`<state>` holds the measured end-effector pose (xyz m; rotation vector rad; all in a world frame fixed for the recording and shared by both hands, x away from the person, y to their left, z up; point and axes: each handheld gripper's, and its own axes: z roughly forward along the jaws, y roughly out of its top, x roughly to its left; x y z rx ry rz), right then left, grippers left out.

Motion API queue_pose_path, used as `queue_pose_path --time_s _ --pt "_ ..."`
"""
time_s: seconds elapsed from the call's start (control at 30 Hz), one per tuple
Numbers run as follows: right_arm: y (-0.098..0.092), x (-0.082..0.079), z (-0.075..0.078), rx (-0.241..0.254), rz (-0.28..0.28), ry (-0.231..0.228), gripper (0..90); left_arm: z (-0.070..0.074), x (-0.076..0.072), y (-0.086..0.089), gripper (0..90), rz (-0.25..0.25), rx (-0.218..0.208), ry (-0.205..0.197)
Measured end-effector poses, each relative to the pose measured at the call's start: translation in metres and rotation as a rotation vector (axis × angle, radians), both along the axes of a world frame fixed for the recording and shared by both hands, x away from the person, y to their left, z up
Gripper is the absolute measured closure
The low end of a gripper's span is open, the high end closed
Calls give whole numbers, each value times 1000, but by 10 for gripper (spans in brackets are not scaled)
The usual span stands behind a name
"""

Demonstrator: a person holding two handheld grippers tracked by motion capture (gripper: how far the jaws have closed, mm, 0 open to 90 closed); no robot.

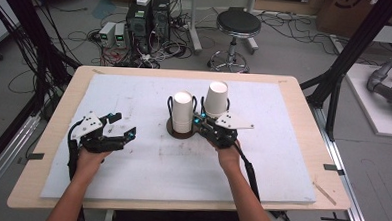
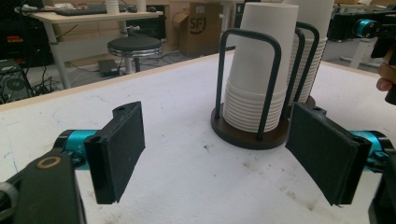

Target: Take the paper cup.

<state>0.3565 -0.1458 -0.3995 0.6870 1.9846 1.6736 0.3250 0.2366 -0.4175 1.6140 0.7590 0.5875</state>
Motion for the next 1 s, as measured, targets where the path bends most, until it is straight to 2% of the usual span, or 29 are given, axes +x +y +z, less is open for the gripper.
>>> queue_pose_path --time_s 0.1,0.23,0.37,0.53,0.87,1.0 --pt "5 -1 -2 -21 4 3 900 0 0 0 195 -2 2 0" --pt "14 -1 -8 -55 8 35 900 0 0 0 195 2 -1 0" --pt "22 0 -15 -48 -34 58 900 0 0 0 195 2 -1 1" --pt "31 3 -28 -72 -63 100 900 0 1 1 195 0 1 3" --pt "42 7 -44 -120 -65 167 900 2 5 0 195 1 -3 -7" --pt "41 8 -45 -116 -66 179 900 3 7 -1 195 -1 -4 -3"
